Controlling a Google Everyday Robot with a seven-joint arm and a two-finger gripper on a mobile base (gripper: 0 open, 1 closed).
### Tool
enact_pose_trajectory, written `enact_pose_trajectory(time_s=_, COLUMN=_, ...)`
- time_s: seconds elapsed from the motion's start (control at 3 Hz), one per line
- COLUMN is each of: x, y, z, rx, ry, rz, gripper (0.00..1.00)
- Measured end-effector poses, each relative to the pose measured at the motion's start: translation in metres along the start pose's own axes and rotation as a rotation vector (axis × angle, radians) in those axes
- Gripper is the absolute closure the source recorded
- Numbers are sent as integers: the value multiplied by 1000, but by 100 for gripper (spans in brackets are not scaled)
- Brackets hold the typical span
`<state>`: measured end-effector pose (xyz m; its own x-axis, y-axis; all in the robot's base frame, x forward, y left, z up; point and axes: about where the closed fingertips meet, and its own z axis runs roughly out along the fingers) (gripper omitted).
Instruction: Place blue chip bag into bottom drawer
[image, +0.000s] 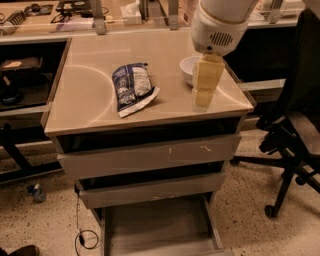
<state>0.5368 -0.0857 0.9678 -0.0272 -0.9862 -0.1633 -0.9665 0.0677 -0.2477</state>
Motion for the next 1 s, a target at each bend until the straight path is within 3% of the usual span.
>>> enact_pose_trajectory(time_s=0.33, x=-22, y=-39, z=15, rx=0, ry=21, rz=-22, gripper=0)
enact_pose_trajectory(time_s=1.0, x=-40, y=-50, z=22, rx=41, ry=5, rz=-48, gripper=0)
